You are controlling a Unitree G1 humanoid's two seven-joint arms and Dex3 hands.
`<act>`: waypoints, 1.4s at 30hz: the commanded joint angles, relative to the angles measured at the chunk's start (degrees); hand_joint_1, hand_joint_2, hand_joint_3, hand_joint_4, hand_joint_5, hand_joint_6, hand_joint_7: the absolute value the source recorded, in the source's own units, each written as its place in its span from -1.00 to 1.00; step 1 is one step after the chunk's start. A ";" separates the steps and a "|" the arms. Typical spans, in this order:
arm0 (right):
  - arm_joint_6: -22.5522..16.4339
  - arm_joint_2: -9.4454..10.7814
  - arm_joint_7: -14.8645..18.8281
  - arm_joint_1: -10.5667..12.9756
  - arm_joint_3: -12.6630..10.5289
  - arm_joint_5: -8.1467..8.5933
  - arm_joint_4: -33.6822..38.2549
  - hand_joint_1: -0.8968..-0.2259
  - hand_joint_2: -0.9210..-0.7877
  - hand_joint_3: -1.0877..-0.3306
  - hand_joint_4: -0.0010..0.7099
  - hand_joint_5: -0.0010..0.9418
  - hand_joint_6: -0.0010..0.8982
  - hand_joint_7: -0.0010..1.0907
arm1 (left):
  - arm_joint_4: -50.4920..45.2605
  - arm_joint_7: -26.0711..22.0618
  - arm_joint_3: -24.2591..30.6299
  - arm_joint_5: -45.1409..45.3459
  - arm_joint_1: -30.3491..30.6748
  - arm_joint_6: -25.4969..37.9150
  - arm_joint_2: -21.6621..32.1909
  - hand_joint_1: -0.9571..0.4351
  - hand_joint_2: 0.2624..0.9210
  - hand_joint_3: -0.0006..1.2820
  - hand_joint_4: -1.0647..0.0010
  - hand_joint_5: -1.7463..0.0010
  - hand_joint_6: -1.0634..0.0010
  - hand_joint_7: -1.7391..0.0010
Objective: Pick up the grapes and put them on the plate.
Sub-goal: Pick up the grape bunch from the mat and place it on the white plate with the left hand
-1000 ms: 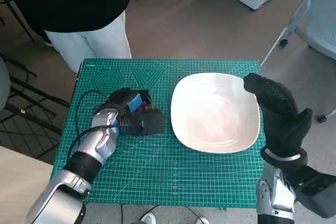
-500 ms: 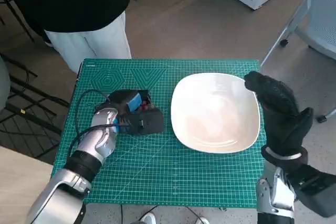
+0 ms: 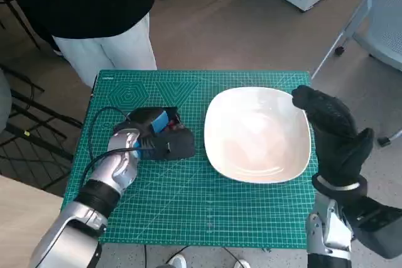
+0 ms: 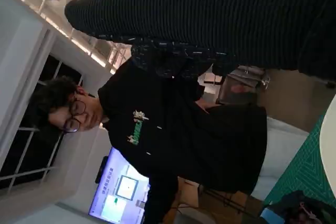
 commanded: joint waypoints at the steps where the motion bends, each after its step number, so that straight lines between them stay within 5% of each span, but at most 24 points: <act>1: -0.02 0.13 0.25 0.16 -0.03 -0.17 1.06 0.35 -1.00 0.42 -0.07 -1.00 -0.67 -0.38 | -4.96 -1.54 1.18 -0.03 0.44 1.63 1.67 0.38 1.00 -0.70 0.02 -0.71 -0.03 -0.26; 6: -0.22 0.23 0.23 -0.04 0.05 -0.20 1.30 0.35 -1.00 0.42 -0.07 -1.00 -0.68 -0.38 | -12.84 -3.06 2.36 0.10 2.16 3.77 3.21 0.38 1.00 -0.66 0.08 -0.60 0.07 -0.48; 14: -0.30 0.40 0.01 -0.42 0.18 -0.26 1.57 0.36 -1.00 0.42 -0.07 -1.00 -0.68 -0.37 | -27.80 -1.78 5.44 0.80 7.07 3.54 6.10 0.38 1.00 -0.62 0.15 -0.61 0.14 -0.57; 27: -0.56 0.72 0.07 -0.59 0.36 -0.19 1.81 0.37 -1.00 0.41 -0.07 -1.00 -0.68 -0.36 | -35.99 -0.91 8.04 1.76 9.12 2.38 7.00 0.38 1.00 -0.83 -0.21 -0.55 -0.15 -0.19; 42: -0.46 0.53 0.83 0.07 0.31 0.91 1.22 0.37 -1.00 0.42 -0.07 -1.00 -0.69 -0.36 | -38.57 -4.39 6.05 3.54 6.43 4.48 2.98 0.38 1.00 -0.81 -0.18 -0.56 -0.12 -0.21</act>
